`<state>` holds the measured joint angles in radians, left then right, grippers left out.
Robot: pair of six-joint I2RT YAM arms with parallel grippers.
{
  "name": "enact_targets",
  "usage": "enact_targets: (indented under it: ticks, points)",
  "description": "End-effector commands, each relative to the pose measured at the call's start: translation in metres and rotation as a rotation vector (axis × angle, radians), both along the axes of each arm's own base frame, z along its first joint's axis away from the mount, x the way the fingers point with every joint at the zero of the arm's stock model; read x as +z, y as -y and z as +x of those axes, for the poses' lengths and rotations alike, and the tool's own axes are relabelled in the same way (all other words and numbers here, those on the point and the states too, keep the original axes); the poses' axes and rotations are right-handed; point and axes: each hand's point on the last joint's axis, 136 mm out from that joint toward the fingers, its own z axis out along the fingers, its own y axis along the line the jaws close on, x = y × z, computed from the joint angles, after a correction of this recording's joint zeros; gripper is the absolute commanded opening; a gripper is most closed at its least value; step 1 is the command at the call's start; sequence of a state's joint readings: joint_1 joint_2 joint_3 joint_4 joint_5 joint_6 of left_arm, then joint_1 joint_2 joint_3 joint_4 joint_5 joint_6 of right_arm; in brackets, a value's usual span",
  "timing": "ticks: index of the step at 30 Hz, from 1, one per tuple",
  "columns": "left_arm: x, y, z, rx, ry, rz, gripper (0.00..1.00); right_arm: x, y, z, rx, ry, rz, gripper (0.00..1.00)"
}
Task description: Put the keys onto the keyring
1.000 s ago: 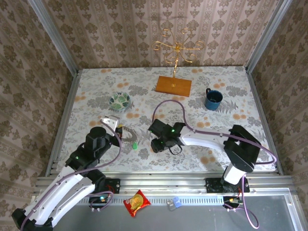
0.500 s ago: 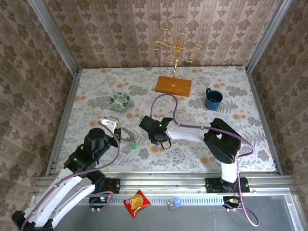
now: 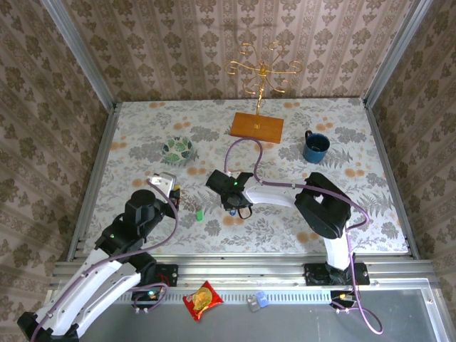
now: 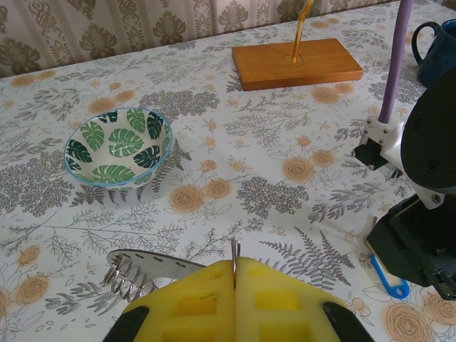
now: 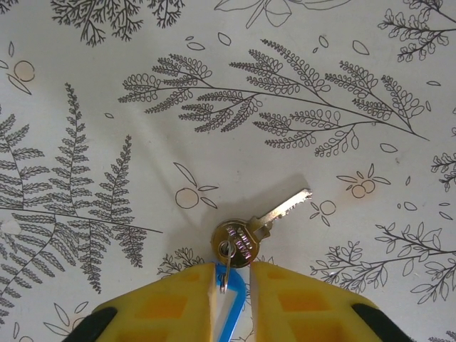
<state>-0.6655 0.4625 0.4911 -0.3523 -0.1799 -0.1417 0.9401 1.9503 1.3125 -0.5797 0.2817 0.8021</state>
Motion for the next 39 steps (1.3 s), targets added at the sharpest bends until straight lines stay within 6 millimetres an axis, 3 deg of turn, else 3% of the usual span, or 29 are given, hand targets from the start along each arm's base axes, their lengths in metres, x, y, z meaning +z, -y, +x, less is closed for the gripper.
enact_targets:
  ticks: [1, 12, 16, 18, 22, 29, 35, 39]
  points:
    - [0.010, 0.001, 0.003, -0.004, 0.042, -0.019, 0.00, -0.004, 0.001, 0.006, -0.038, 0.008, -0.001, 0.19]
    - [0.009, 0.002, 0.002, -0.011, 0.038, -0.019, 0.00, -0.011, 0.001, 0.005, -0.050, -0.010, 0.011, 0.13]
    - [0.010, 0.002, 0.001, -0.015, 0.040, -0.020, 0.00, -0.010, 0.001, 0.005, -0.050, -0.007, 0.019, 0.00]
    - [0.010, 0.003, 0.001, -0.022, 0.038, -0.018, 0.00, -0.004, 0.003, 0.006, -0.055, 0.010, 0.027, 0.00]
    - [0.013, 0.009, -0.003, -0.067, 0.043, -0.018, 0.00, 0.025, 0.009, 0.010, -0.059, 0.102, 0.083, 0.00]
    - [0.031, 0.044, -0.020, -0.315, 0.079, 0.000, 0.00, 0.085, 0.032, 0.005, 0.073, 0.268, 0.123, 0.00]
    - [0.039, 0.083, -0.036, -0.552, 0.134, 0.076, 0.00, 0.102, 0.066, -0.005, 0.214, 0.241, 0.149, 0.00]
    - [0.039, 0.105, -0.036, -0.648, 0.156, 0.128, 0.00, 0.127, 0.083, -0.015, 0.352, 0.315, 0.140, 0.00]
